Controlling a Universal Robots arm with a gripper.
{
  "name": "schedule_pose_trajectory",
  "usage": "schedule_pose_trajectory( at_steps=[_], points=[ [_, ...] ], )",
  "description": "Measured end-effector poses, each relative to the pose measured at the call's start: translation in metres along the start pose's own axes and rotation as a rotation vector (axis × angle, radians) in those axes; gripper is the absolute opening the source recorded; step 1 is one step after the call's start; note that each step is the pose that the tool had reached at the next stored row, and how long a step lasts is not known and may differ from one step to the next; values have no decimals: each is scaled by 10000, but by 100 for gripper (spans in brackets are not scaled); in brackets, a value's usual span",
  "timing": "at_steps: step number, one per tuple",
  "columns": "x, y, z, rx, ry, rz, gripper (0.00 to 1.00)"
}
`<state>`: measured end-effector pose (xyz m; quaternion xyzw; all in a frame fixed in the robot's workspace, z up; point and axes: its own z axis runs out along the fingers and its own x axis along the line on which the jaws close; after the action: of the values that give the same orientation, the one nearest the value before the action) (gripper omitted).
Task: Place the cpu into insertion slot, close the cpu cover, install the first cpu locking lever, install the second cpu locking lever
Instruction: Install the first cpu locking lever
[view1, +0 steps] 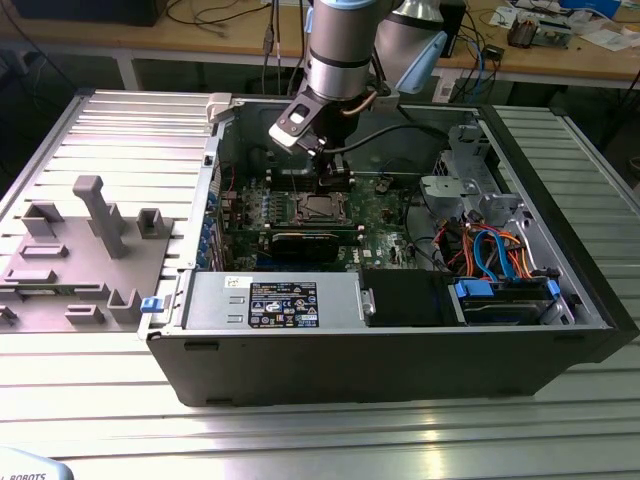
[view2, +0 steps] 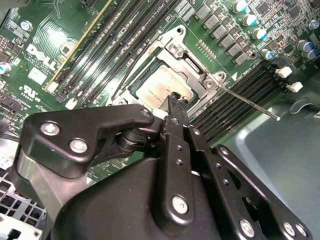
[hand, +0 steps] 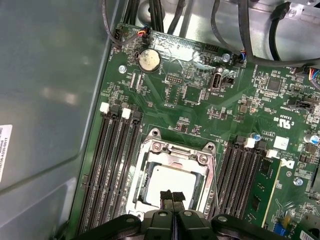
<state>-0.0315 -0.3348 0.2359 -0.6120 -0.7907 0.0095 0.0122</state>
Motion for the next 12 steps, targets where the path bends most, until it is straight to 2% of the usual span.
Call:
schedule_pose_trajectory(
  at_steps=[12],
  points=[
    [0, 0, 0, 2, -7, -250, 11]
  ],
)
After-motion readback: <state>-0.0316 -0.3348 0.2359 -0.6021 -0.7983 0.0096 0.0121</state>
